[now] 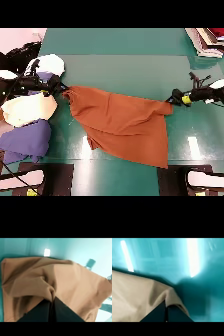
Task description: Fold the shirts.
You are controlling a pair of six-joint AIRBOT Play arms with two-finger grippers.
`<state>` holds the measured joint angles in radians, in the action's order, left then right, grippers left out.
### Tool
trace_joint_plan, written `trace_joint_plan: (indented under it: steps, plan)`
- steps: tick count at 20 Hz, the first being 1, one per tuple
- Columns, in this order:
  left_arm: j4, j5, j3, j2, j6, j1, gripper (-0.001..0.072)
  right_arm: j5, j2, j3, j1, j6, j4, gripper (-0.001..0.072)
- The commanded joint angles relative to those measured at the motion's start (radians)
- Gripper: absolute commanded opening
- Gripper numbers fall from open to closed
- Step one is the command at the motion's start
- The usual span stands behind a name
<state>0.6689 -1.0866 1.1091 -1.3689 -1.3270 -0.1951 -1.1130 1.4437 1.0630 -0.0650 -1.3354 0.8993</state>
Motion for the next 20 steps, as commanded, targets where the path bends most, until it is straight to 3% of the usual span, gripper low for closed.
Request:
trace_joint_plan:
  steps: [1, 6, 11, 16, 20]
  plan:
    - [0.004, 0.034, 0.098, 0.086, 0.027, 0.0, 0.0027, 0.021, -0.114, 0.104, 0.001, 0.011, 0.021, 0.0014]
    - [0.008, 0.091, 0.539, 0.336, 0.159, -0.001, 0.0028, 0.037, -0.399, 0.488, 0.001, 0.019, 0.134, 0.0014]
    - [0.008, 0.092, 0.904, 0.486, 0.183, -0.001, 0.0029, 0.063, -0.594, 0.737, 0.001, 0.019, 0.228, 0.0015]
    - [0.003, 0.136, 0.99, 0.579, 0.172, -0.001, 0.0028, 0.031, -0.702, 0.811, 0.0, 0.018, 0.352, 0.0015]
    - [0.015, 0.1, 0.966, 0.573, 0.112, -0.001, 0.0028, -0.074, -0.674, 0.811, -0.001, 0.016, 0.359, 0.0015]
